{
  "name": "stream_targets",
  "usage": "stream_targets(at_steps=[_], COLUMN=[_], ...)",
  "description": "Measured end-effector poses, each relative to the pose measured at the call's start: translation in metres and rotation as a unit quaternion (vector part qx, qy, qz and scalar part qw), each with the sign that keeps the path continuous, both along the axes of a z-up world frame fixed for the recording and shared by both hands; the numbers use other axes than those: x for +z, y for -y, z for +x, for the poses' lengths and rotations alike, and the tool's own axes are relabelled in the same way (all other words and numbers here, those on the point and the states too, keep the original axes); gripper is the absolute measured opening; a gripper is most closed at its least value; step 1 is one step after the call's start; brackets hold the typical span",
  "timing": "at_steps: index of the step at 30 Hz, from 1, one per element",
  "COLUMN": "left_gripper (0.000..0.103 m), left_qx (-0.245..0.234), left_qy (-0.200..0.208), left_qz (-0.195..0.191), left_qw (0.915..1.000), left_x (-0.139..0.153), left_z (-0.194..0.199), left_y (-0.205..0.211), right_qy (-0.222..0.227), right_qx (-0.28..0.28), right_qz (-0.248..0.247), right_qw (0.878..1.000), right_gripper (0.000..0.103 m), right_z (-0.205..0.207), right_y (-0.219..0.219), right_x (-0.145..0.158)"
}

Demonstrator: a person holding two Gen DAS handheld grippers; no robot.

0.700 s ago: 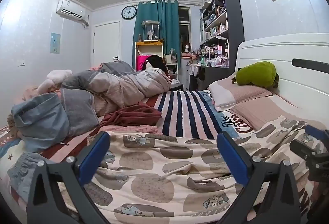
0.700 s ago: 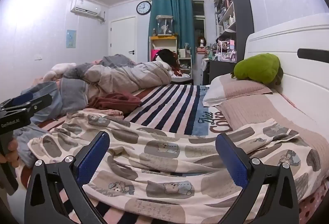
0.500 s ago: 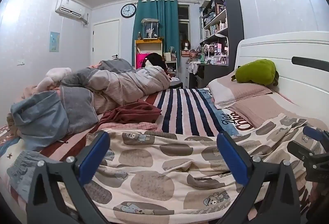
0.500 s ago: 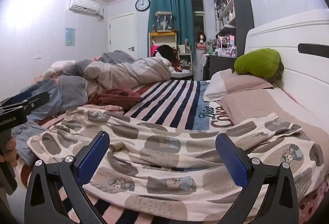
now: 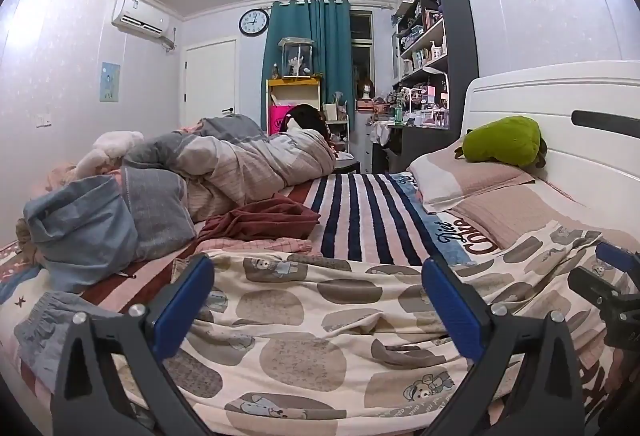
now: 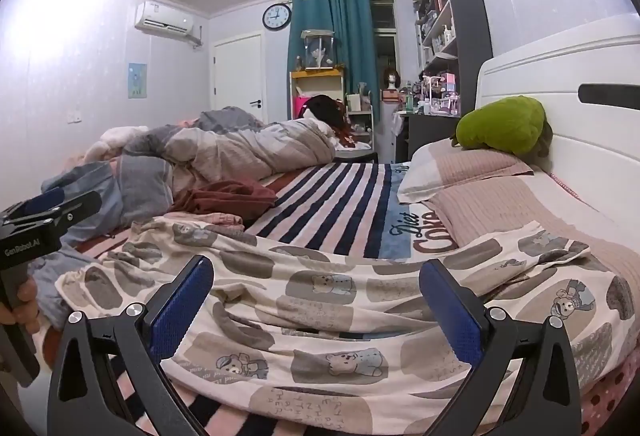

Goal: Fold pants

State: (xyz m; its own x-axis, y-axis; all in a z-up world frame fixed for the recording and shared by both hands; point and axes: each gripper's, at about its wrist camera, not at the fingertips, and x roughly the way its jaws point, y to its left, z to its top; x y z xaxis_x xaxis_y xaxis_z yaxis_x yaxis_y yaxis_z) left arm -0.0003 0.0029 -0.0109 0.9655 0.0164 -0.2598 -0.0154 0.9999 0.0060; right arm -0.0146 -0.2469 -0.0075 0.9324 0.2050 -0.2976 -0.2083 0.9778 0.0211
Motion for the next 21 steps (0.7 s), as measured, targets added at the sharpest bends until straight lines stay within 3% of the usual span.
stream_targets(at_steps=[21], left_gripper=[0.102], left_qx=[-0.001], left_qy=[0.003], left_qz=[-0.008], left_qw=[1.0], left_x=[0.0013], left_z=[-0.0012], left_y=[-0.003], right_qy=[-0.002], right_qx=[0.003], right_qz=[0.005], right_qw=[1.0], right_gripper=[0.103], right_z=[0.0013], right_y=[0.0033], right_x=[-0.0018])
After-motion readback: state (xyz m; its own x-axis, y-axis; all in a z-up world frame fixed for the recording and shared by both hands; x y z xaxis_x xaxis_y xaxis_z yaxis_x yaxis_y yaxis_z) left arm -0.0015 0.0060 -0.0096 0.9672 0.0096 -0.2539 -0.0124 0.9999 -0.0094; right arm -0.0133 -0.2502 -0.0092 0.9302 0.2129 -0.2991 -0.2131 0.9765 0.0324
